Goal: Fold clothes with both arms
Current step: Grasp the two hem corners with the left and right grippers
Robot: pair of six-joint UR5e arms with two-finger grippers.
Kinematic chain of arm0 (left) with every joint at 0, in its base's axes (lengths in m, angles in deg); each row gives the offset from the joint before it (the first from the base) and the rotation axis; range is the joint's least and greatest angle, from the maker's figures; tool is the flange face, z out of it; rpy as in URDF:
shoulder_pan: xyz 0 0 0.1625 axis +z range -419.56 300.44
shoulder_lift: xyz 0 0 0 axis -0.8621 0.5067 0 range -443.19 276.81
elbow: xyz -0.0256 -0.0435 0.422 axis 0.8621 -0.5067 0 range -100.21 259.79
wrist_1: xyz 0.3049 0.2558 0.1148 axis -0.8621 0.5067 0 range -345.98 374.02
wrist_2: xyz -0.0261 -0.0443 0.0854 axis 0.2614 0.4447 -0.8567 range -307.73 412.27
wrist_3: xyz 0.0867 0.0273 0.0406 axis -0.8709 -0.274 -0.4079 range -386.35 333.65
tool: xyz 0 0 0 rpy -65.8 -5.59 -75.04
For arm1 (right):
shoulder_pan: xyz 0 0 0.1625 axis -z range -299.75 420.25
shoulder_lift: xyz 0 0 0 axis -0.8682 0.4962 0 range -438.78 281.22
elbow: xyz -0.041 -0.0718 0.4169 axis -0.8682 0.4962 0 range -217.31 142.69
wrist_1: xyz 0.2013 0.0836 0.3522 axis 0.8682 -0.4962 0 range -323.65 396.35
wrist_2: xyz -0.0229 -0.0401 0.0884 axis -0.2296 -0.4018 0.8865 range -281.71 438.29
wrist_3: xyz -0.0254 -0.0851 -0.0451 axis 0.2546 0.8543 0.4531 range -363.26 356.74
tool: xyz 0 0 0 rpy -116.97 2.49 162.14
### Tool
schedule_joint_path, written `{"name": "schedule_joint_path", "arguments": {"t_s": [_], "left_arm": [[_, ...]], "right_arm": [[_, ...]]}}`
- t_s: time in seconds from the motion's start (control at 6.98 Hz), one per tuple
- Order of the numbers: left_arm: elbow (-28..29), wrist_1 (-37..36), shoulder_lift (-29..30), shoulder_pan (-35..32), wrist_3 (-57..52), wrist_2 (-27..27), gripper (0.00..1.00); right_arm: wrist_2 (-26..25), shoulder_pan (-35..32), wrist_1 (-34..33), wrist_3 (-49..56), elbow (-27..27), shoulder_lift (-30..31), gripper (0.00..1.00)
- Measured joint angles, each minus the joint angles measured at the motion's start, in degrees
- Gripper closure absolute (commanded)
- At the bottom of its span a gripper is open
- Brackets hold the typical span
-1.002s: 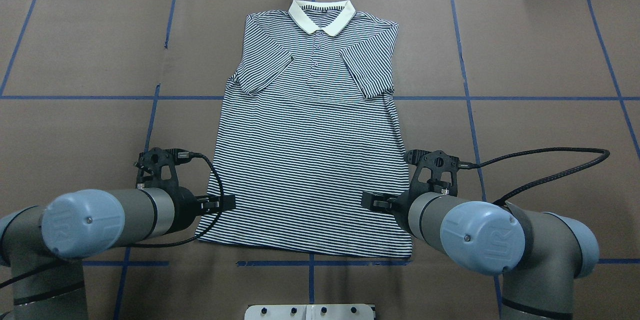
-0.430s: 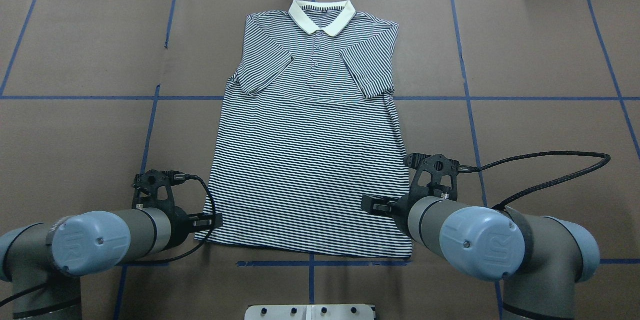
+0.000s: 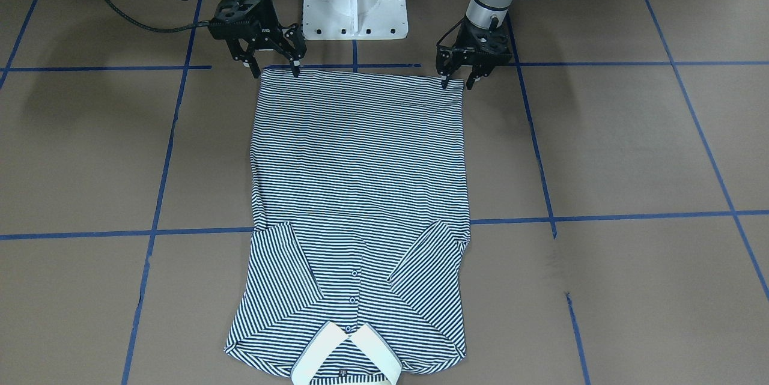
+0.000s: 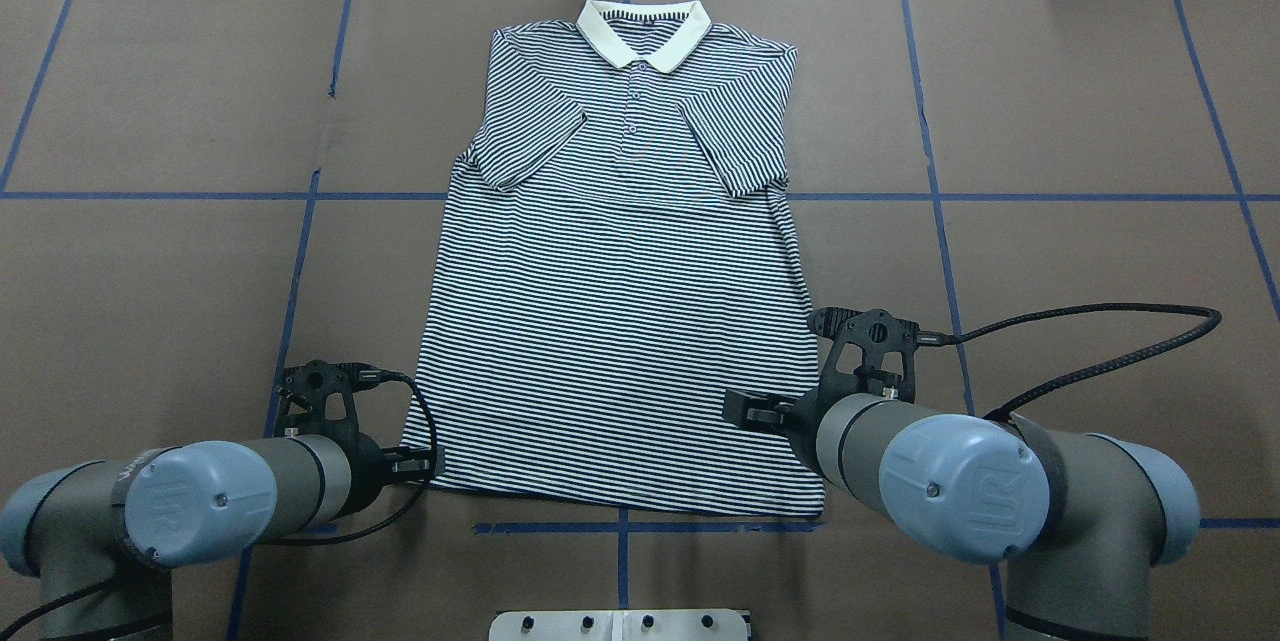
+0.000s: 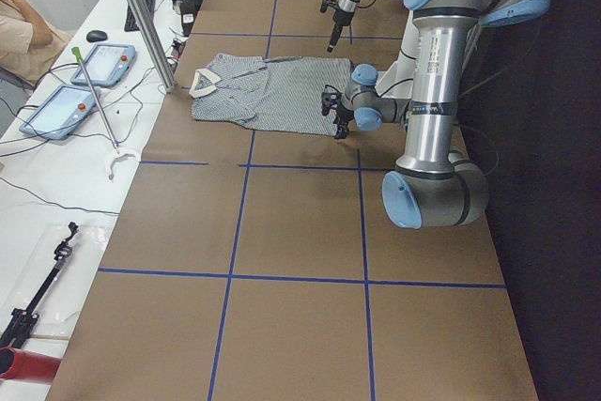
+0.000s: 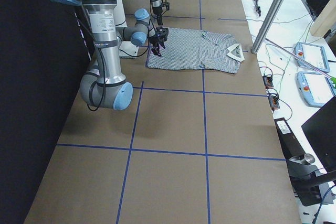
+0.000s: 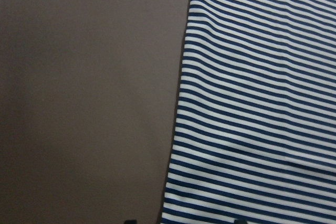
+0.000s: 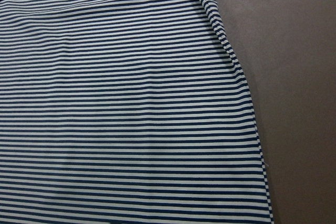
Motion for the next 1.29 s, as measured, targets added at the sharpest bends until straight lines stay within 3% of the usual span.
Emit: {"name": "schedule_joint_path", "arguments": {"t_s": [0.14,0.43,0.57,0.72,0.86,1.15,1.29], "left_arm": [[-0.01,0.00,-0.02,0.23,0.06,-0.02,0.52],[-0.03,0.00,0.00,0.50,0.19,-0.02,1.00],[-0.16,0.00,0.01,0.52,0.22,-0.02,1.00],[-0.44,-0.02,0.01,0.52,0.21,-0.02,1.00],[-0.77,-0.06,0.07,0.51,0.16,-0.01,1.00],[-1.29,-0.09,0.62,0.50,0.07,0.22,1.00],[-1.39,-0.09,1.07,0.49,0.02,0.36,1.00]], "right_arm": [[-0.27,0.01,-0.02,0.00,0.00,-0.01,0.10],[-0.70,0.04,-0.08,0.00,0.09,0.00,0.10],[-0.82,0.13,-0.08,-0.05,0.17,0.02,0.10],[-1.42,0.42,-0.11,-0.12,0.27,0.10,0.17],[-2.66,1.15,-0.17,-0.45,0.49,0.23,0.31],[-4.22,2.97,-0.91,-4.54,2.04,0.55,0.33],[-4.88,3.94,-2.55,-5.87,2.86,0.60,0.40]]}}
